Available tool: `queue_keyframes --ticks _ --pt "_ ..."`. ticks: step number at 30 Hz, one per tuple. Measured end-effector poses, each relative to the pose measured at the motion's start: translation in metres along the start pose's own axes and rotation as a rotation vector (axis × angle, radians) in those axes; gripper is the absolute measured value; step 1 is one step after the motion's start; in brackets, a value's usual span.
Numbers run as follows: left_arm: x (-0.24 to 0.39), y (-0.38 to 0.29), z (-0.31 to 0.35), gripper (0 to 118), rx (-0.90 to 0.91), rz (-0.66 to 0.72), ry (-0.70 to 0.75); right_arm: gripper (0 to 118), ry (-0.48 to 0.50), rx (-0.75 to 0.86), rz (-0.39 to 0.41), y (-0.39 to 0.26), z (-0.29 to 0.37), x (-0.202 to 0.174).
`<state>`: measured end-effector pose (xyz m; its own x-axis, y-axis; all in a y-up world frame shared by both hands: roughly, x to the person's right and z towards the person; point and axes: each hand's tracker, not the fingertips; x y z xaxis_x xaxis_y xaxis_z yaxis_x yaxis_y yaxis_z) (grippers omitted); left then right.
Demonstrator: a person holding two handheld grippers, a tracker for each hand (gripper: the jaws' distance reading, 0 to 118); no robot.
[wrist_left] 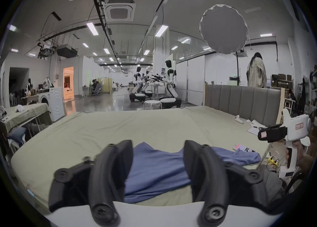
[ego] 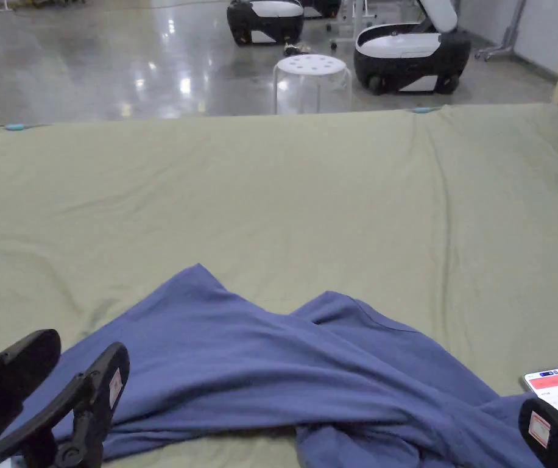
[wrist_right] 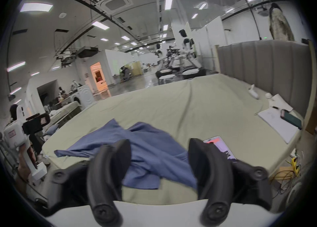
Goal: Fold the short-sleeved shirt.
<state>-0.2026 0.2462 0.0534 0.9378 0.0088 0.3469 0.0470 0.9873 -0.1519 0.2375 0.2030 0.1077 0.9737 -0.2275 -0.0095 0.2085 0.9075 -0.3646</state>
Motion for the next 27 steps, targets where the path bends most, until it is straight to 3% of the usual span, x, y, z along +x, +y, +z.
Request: queue_keyframes --ticks 1,2,3,9,10,12,17,18,19,20,21,24,27 --pt "0.001 0.002 0.003 20 -0.004 -0.01 0.003 30 0.008 -0.008 -0.004 -0.002 -0.002 -0.002" --pt "0.003 0.003 0.003 10 -0.011 -0.017 0.011 5 0.024 -0.026 -0.002 -0.002 -0.004 -0.002" --pt "0.003 0.003 0.005 9 -0.016 -0.014 0.013 0 0.034 -0.045 0.004 -0.003 -0.006 -0.003" --pt "-0.005 -0.002 0.004 3 -0.076 -0.002 0.027 0 -0.015 -0.052 0.043 -0.007 -0.004 0.001" --pt "-0.008 -0.002 0.002 3 -0.084 0.004 0.029 0 -0.014 -0.049 0.04 -0.006 -0.003 0.005" --pt "-0.016 0.001 -0.002 3 -0.094 0.054 0.01 0 -0.016 -0.039 0.024 -0.002 -0.001 -0.023" --pt "-0.047 0.016 -0.048 4 -0.166 0.147 -0.077 0 0.008 -0.066 -0.004 -0.001 0.005 -0.017" --pt "-0.056 0.02 -0.069 8 -0.204 0.152 -0.121 0 -0.005 -0.073 0.011 -0.003 0.008 -0.016" --pt "-0.064 0.023 -0.092 26 -0.269 0.155 -0.159 0 -0.023 -0.085 0.03 -0.005 0.01 -0.014" --pt "-0.069 0.024 -0.114 56 -0.304 0.165 -0.181 0 -0.037 -0.095 0.04 -0.006 0.012 -0.011" --pt "-0.072 0.025 -0.14 65 -0.328 0.158 -0.205 0 -0.052 -0.102 0.042 -0.008 0.014 -0.008" --pt "-0.087 0.024 -0.23 66 -0.465 0.166 -0.207 0 -0.09 -0.114 0.003 -0.015 0.019 0.004" --pt "-0.093 0.01 -0.32 66 -0.613 0.083 -0.157 0 -0.132 -0.129 -0.064 -0.021 0.021 0.019"
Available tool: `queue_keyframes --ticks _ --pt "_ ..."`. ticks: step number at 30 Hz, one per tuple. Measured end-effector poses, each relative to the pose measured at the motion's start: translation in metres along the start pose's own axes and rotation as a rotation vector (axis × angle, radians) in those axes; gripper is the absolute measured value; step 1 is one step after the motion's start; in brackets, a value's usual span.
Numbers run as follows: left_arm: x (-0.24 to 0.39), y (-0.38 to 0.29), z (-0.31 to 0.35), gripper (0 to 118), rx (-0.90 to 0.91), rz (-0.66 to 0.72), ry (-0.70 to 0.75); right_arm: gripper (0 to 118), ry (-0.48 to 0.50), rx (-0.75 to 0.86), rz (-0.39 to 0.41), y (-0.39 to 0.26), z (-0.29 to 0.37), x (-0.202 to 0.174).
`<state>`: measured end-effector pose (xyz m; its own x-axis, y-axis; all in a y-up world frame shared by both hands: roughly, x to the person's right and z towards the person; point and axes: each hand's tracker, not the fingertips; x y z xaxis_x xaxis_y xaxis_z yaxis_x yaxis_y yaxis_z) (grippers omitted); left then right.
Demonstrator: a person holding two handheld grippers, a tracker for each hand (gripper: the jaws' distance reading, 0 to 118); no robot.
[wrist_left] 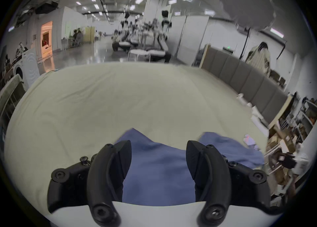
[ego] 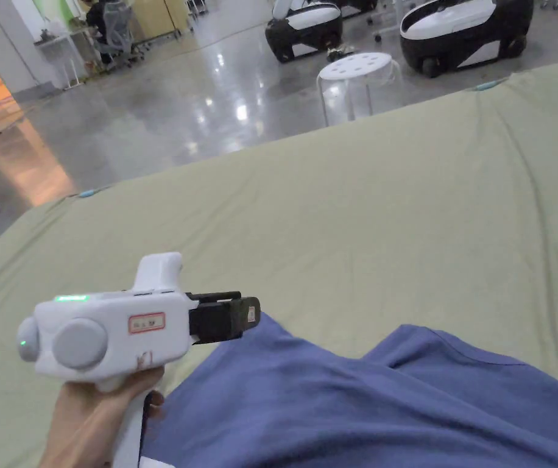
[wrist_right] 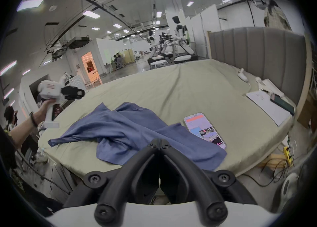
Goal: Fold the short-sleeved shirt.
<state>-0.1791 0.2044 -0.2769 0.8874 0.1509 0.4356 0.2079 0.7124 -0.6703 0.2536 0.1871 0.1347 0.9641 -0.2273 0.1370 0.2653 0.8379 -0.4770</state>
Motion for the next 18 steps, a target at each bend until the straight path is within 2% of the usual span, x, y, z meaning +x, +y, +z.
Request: queue_keyframes --ticks 1,3,5,8,11,13,15,16,18 --pt "-0.004 0.009 -0.026 66 -0.054 0.008 0.044 0 -0.03 -0.012 -0.02 -0.001 -0.001 0.006" --pt "-0.018 0.017 -0.068 66 -0.14 0.04 0.018 0 -0.067 -0.031 -0.038 -0.003 0.001 0.014" --pt "-0.028 0.016 -0.096 65 -0.181 0.085 0.084 0 -0.096 -0.035 -0.053 -0.004 0.005 0.021" --pt "-0.037 0.008 -0.116 64 -0.228 0.096 0.098 0 -0.14 -0.035 -0.075 -0.006 0.011 0.03" --pt "-0.029 0.001 -0.119 60 -0.233 0.091 0.111 0 -0.155 -0.045 -0.132 -0.005 0.009 0.038" --pt "-0.022 0.002 -0.121 50 -0.243 0.071 0.153 0 -0.151 -0.04 -0.146 -0.005 0.006 0.04" --pt "-0.005 0.001 -0.118 22 -0.231 0.017 0.195 0 -0.153 -0.039 -0.142 -0.002 0.004 0.036" --pt "-0.002 0.0 -0.123 15 -0.244 0.0 0.196 0 -0.15 -0.036 -0.139 -0.001 0.003 0.035" --pt "-0.014 0.001 -0.13 14 -0.251 0.024 0.181 0 -0.142 -0.041 -0.157 0.002 0.002 0.035"
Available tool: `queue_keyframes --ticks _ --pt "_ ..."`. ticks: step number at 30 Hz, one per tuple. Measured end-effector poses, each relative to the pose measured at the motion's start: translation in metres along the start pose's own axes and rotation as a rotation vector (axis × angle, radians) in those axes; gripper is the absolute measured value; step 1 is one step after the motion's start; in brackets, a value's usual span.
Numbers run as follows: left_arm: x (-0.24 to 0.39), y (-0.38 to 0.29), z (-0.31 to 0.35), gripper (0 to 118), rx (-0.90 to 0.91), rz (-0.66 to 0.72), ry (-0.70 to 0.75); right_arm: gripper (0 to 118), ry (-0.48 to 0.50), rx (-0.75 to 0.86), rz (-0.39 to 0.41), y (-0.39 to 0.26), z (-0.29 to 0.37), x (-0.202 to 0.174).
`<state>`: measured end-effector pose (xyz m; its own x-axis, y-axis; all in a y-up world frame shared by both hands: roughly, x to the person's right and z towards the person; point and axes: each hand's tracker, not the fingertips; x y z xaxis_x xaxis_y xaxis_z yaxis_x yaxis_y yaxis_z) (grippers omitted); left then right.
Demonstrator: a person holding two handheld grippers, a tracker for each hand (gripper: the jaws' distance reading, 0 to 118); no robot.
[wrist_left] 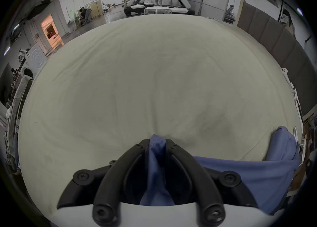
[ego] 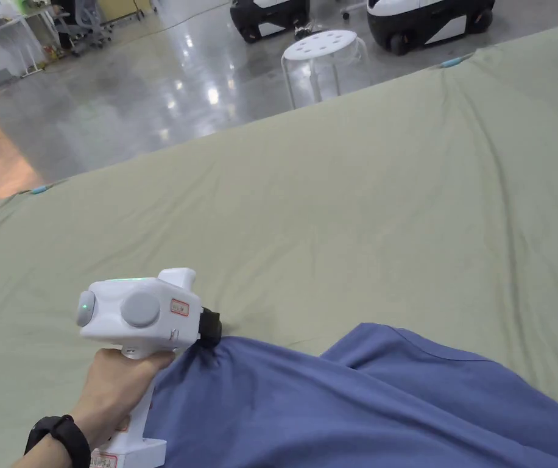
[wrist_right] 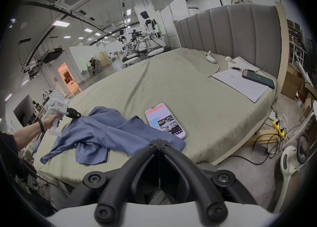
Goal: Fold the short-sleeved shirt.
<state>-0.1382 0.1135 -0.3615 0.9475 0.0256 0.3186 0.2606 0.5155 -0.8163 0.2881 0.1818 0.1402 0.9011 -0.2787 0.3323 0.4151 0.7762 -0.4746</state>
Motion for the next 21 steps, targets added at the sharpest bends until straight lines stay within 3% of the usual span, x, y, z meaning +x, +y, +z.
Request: queue_keyframes --ticks 2,3,4,5,8,11,14,17,19,20,21 --pt "0.002 0.001 -0.007 14 -0.01 0.005 0.015 0 0.005 -0.008 -0.052 0.004 -0.002 0.0" --pt "0.004 0.002 -0.009 14 -0.012 0.003 0.017 0 0.005 -0.016 -0.095 0.018 -0.018 -0.069" --pt "-0.001 0.002 0.001 14 -0.019 -0.014 0.033 0 -0.001 -0.038 -0.134 0.021 -0.023 -0.07" --pt "0.0 0.003 -0.001 14 -0.022 -0.015 0.036 6 -0.001 -0.064 -0.165 0.021 -0.028 -0.068" --pt "-0.007 0.006 -0.006 14 -0.034 -0.014 0.043 66 -0.024 -0.078 -0.248 0.013 -0.039 -0.064" --pt "-0.004 0.007 -0.01 14 -0.062 -0.03 0.04 67 -0.023 -0.094 -0.308 0.003 -0.05 -0.062" --pt "0.003 0.0 0.0 14 -0.067 -0.043 0.04 67 -0.079 -0.163 -0.368 -0.01 -0.062 -0.056" --pt "-0.002 -0.001 -0.005 14 -0.067 -0.06 0.036 61 -0.066 -0.21 -0.422 -0.021 -0.073 -0.052" --pt "-0.002 -0.003 -0.006 14 -0.06 -0.065 0.04 44 -0.096 -0.17 -0.363 -0.018 -0.067 -0.059" --pt "-0.005 -0.003 -0.006 14 -0.059 -0.064 0.04 17 -0.102 -0.176 -0.326 -0.016 -0.067 -0.06" --pt "-0.006 -0.005 -0.006 14 -0.053 -0.064 0.045 6 -0.085 -0.17 -0.32 -0.016 -0.066 -0.062"
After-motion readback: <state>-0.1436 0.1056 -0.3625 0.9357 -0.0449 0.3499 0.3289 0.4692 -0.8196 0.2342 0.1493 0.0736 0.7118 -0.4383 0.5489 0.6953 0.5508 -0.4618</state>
